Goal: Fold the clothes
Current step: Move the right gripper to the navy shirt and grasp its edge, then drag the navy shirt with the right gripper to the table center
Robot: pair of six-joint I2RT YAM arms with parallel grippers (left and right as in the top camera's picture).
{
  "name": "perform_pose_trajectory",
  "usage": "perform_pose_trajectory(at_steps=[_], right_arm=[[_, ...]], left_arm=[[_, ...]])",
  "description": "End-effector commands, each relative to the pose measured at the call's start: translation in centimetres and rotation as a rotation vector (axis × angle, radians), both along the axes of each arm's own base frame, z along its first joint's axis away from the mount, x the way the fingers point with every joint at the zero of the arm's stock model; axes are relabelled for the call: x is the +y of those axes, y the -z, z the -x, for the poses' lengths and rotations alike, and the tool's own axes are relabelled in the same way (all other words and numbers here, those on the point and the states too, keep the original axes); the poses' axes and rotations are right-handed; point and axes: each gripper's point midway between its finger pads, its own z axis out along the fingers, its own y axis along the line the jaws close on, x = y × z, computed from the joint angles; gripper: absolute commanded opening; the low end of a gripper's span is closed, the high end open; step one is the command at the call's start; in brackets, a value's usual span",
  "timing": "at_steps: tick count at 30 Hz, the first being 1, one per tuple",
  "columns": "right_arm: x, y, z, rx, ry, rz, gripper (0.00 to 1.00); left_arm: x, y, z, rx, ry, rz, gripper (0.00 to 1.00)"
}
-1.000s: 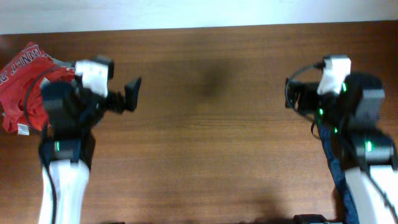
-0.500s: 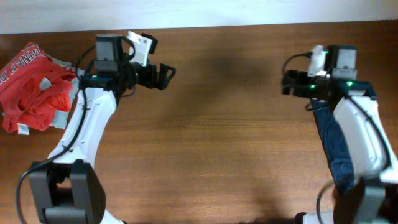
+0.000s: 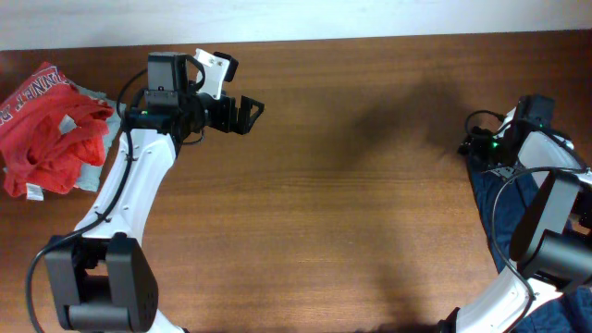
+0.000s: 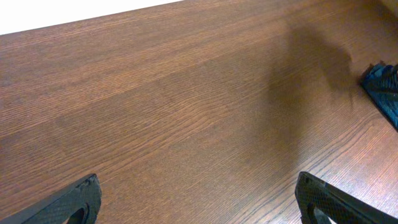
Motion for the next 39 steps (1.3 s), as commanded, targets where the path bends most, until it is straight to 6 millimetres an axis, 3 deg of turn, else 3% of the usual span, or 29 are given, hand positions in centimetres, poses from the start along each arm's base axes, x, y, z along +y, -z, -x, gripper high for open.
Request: perform_pose_trajectory(at_steps=[1, 3, 6, 8, 13, 19, 22, 26, 33, 35, 38, 39], right_arm=[[-1.8, 0.6, -0.3, 0.01, 0.02, 0.061, 0.84], [-1.8, 1.0, -0.3, 0.013, 0.014, 0.062, 0.68], [-1.5, 1.5, -0.1, 0.027, 0.01, 0.051, 0.22], [-1.2, 1.6, -0.1, 0.033, 0.004, 0.048, 0.04], [0.6, 1.4, -0.8, 0.016, -0.061, 0.023, 0.04], [7.2, -1.6, -4.4, -0.101, -0.292, -0.109, 0.04], [12.0, -3.7, -6.1, -0.135, -0.408, -0.145, 0.04], [20.9, -6.5, -8.0, -0.187, -0.598, -0.147, 0.04], [35.6, -11.4, -7.6, -0.302, -0.864, -0.168, 0.04], [39.4, -14.3, -7.3, -0.362, -0.932, -0.196, 0.04], [41.5, -17.6, -7.1, -0.415, -0.978, -0.222, 0.04], [41.9, -20.4, -7.2, -0.45, -0.984, -0.218, 0.04]], left_arm=[[-0.3, -0.9, -0.3, -0.015, 0.009, 0.016, 0.99], [-0.3, -0.9, -0.3, -0.015, 0.009, 0.016, 0.99], [-0.2, -0.9, -0.4, -0.017, 0.005, 0.013, 0.99], [0.1, -0.8, -0.6, -0.019, -0.009, -0.001, 0.95], [0.3, -1.0, -0.8, -0.034, -0.014, 0.0, 0.74], [1.5, -1.8, -1.5, -0.056, -0.041, 0.002, 0.47], [3.1, -2.9, -2.1, -0.067, -0.088, 0.018, 0.45], [6.6, -4.7, -2.7, -0.102, -0.164, 0.022, 0.45], [13.4, -8.5, -2.0, -0.183, -0.302, 0.013, 0.39], [14.6, -9.1, -1.7, -0.193, -0.329, 0.01, 0.37], [14.8, -9.2, -1.6, -0.194, -0.333, 0.009, 0.37], [14.9, -9.2, -1.6, -0.194, -0.333, 0.009, 0.37]])
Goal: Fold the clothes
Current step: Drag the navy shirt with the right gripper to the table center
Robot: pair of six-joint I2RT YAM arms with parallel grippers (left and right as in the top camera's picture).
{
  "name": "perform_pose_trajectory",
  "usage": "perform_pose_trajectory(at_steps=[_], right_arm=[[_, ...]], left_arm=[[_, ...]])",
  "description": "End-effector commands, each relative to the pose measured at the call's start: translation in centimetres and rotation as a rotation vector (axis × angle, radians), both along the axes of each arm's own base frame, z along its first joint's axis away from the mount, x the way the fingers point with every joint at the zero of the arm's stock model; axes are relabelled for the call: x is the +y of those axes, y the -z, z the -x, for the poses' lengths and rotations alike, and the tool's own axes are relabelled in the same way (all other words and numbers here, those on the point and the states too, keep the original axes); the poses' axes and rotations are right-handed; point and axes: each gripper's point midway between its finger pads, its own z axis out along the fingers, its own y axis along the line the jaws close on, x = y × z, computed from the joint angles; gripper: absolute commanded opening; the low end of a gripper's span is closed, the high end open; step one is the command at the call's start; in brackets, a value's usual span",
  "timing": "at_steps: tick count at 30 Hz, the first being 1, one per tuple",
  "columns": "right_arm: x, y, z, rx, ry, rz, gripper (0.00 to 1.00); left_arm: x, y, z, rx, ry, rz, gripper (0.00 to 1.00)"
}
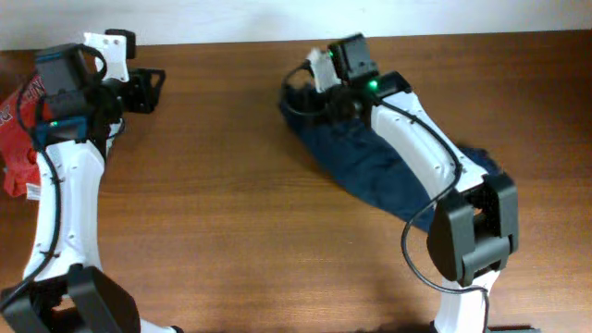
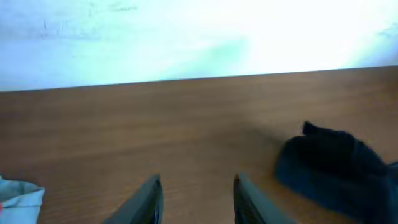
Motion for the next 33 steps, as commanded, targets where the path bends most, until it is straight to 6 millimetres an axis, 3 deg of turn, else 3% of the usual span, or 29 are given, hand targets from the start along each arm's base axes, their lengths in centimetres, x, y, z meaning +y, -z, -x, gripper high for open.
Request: perform_pose_trajectory(at_steps=[1, 5, 9, 12, 19, 21, 22, 23, 25, 28, 31, 33], right_arm=[[1.4, -8.3, -1.0, -0.107, -0.023, -0.081, 0.04], [-1.1, -17.0, -1.4, -0.228, 0.016, -0.115, 0.04], [-2.7, -21.4, -0.6, -0.298, 0.023, -0.124, 0.04], [-2.9, -22.8, 0.2, -0.314, 0.012, -0.121, 0.04], [-0.4, -21.6, 2.3, -0.264, -0.069, -0.108, 0.04], [0.7, -21.3, 3.2, -0.276, -0.126, -0.086, 0.39], [0.3, -20.6, 3.4, -0.265, -0.112, -0.037, 0.66], [-1.0, -19.8, 2.8, -0.241, -0.031, 0.015, 0.76], [-4.7, -18.5, 1.7, -0.173, 0.168, 0.093, 0.8], [-9.0, -17.2, 1.5, -0.08, 0.291, 0.121, 0.87], [-15.0, -15.3, 2.2, 0.053, 0.415, 0.165, 1.0], [-20.3, -13.9, 3.5, 0.171, 0.533, 0.188, 0.99]], left_arm=[[-0.1, -1.9, 0.1, -0.035, -0.004, -0.001, 0.37], [-0.1, -1.8, 0.1, -0.035, -0.003, -0.001, 0.37], [-0.2, -1.9, 0.1, -0.035, 0.001, 0.002, 0.37], [-0.3, -1.9, 0.2, -0.036, 0.007, 0.006, 0.37], [-0.3, -2.0, 0.1, -0.043, 0.006, 0.004, 0.36], [-0.3, -2.1, 0.1, -0.045, 0.007, 0.004, 0.37], [-0.3, -2.1, 0.1, -0.044, 0.007, 0.004, 0.37], [-0.3, -2.0, 0.1, -0.044, 0.006, 0.004, 0.37], [-0.3, -2.0, 0.1, -0.043, 0.006, 0.004, 0.36], [-0.3, -2.1, 0.1, -0.045, 0.007, 0.004, 0.36], [-0.8, -2.0, 0.1, -0.04, 0.02, 0.007, 0.36], [-2.1, -1.9, 0.2, -0.035, 0.046, 0.007, 0.36]])
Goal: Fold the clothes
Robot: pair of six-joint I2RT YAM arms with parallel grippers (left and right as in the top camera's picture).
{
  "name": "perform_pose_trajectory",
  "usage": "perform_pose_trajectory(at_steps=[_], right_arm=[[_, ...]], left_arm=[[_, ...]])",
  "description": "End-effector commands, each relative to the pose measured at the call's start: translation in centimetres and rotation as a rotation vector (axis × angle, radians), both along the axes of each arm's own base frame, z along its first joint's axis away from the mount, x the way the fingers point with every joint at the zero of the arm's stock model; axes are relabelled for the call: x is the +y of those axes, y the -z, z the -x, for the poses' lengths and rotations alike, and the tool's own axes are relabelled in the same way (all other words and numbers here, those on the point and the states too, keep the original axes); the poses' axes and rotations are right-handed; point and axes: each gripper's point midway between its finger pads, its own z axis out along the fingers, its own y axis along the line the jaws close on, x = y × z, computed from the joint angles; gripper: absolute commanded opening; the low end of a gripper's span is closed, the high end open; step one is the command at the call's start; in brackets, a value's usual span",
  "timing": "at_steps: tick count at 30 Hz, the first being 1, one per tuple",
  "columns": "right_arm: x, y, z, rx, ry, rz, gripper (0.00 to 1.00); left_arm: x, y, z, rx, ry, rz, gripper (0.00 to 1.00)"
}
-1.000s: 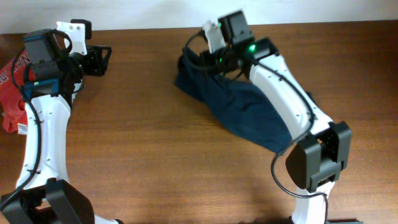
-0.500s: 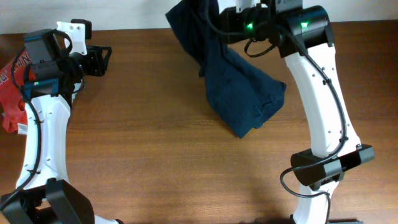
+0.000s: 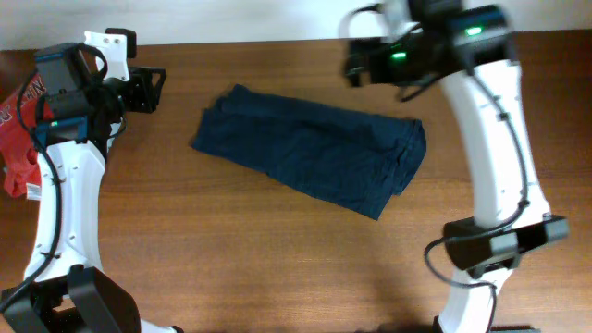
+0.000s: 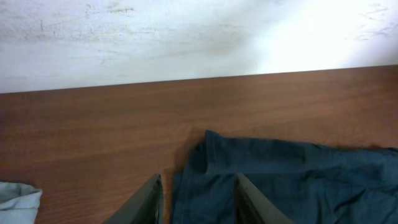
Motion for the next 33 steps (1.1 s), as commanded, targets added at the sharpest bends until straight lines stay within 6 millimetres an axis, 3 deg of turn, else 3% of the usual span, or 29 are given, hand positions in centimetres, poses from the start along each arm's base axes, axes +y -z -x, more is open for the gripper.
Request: perform_pose_trajectory(at_steps=[1, 5, 8, 10, 13, 15, 19, 21, 25, 26, 33], right_arm=[[-7.9, 0.5, 0.7, 0.082, 0.222, 0.024, 0.99], [-14.2, 1.5, 1.6, 0.142, 0.365, 0.021, 1.0], [-17.0, 2.9, 2.1, 0.182, 0.402, 0.022, 0.92], [-17.5, 4.5, 2.2, 0.22, 0.393, 0.005, 0.88], [-17.2, 8.3, 1.8, 0.287, 0.381, -0.037, 0.8], [-16.2, 11.5, 1.3, 0.32, 0.347, -0.092, 0.77], [-15.4, 15.6, 0.8, 0.329, 0.317, -0.126, 0.77], [-15.2, 17.6, 0.6, 0.317, 0.283, -0.129, 0.77], [-14.9, 18.7, 0.2, 0.296, 0.259, -0.14, 0.77], [-14.7, 19.1, -0.2, 0.279, 0.25, -0.138, 0.77], [-14.7, 19.8, -1.5, 0.217, 0.238, -0.128, 0.77]], left_arm=[[-2.3, -1.7, 0.1, -0.035, 0.054, 0.001, 0.36], [-6.8, -1.5, 0.4, -0.062, 0.187, -0.065, 0.36], [-9.8, -0.9, 0.8, -0.053, 0.233, -0.124, 0.36], [-10.9, -0.3, 0.9, -0.038, 0.231, -0.158, 0.33], [-13.4, 0.1, 1.4, -0.04, 0.289, -0.178, 0.23], [-15.3, 0.3, 1.9, -0.038, 0.332, -0.178, 0.21], [-19.4, 1.3, 3.5, -0.012, 0.424, -0.178, 0.21], [-23.4, 2.5, 5.1, 0.013, 0.516, -0.181, 0.21], [-28.5, 5.2, 7.1, 0.054, 0.632, -0.189, 0.22], [-30.4, 6.7, 8.1, 0.081, 0.678, -0.195, 0.22], [-37.1, 12.9, 12.5, 0.158, 0.879, -0.261, 0.23]])
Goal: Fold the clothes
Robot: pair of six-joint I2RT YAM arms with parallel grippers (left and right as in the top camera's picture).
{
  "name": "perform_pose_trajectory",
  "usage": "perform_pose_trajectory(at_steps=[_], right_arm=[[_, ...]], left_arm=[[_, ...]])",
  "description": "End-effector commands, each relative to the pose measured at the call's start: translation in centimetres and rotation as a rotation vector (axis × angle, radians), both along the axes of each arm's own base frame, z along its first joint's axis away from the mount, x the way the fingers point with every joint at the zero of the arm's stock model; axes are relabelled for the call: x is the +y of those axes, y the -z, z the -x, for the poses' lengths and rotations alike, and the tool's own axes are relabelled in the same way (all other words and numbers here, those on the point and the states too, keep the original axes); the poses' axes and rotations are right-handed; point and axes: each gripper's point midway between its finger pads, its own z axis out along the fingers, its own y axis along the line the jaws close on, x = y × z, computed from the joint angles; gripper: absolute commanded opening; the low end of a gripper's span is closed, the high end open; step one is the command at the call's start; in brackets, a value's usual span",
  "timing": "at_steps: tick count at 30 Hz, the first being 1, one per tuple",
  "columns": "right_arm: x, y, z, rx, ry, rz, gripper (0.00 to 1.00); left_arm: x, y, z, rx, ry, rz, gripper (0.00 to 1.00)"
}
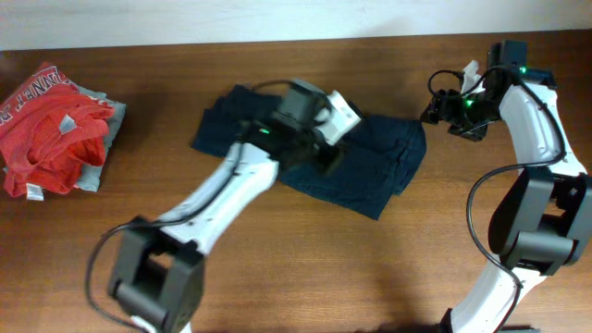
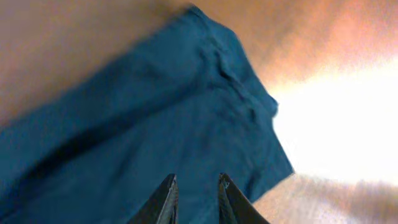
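Note:
A dark blue garment (image 1: 370, 176) lies spread across the middle of the table, running from back left to front right; in the left wrist view the blue garment (image 2: 155, 118) fills most of the picture. My left gripper (image 1: 326, 155) hangs over its middle. Its fingers (image 2: 166, 200) stand a narrow gap apart with only cloth showing beyond them, nothing between. My right gripper (image 1: 437, 106) sits just off the garment's back right corner; the overhead view does not show how its jaws stand.
A crumpled red garment (image 1: 46, 129) lies on a pale grey one (image 1: 102, 139) at the table's far left. The brown table (image 1: 277, 277) runs to a white wall at the back. The right arm curves along the right edge.
My left arm has left the back left corner and now reaches over the middle of the blue garment. My right gripper, then above the back edge, is now beside the garment's right corner. The garment lies as before.
At first the middle of the table was bare, the blue garment at the right edge by my right arm. Then my right gripper had it bunched at the middle back while my left arm stood back left. Then it lay spread out; now my left gripper is over it.

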Motion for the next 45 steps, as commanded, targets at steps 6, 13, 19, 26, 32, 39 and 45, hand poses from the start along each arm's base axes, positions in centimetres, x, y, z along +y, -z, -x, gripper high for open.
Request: perform_pose_trajectory(at_steps=[6, 13, 19, 26, 32, 39, 45], right_arm=[[0.5, -0.2, -0.2, -0.02, -0.019, -0.009, 0.77], [0.5, -0.2, -0.4, -0.03, -0.019, -0.008, 0.77], [0.4, -0.2, -0.4, -0.031, -0.018, -0.007, 0.77], [0.3, -0.3, -0.7, -0.045, -0.018, -0.004, 0.77], [0.3, -0.3, -0.7, -0.045, -0.017, -0.004, 0.77], [0.3, -0.3, -0.7, -0.045, -0.017, -0.003, 0.77], [0.3, -0.3, -0.8, -0.049, -0.017, -0.002, 0.77]], left_arm=[[-5.3, 5.0, 3.0, 0.04, 0.018, -0.082, 0.5], [-7.4, 7.6, 4.8, -0.054, -0.049, -0.217, 0.55], [-8.4, 10.9, 5.2, -0.055, -0.137, -0.264, 0.54], [-8.4, 13.5, 3.6, -0.101, -0.201, -0.288, 0.46], [-8.5, 13.8, 3.6, -0.105, -0.201, -0.289, 0.21], [-9.4, 12.9, 4.6, -0.108, -0.168, -0.287, 0.42], [-10.2, 10.3, 4.7, -0.082, -0.148, -0.287, 0.49]])
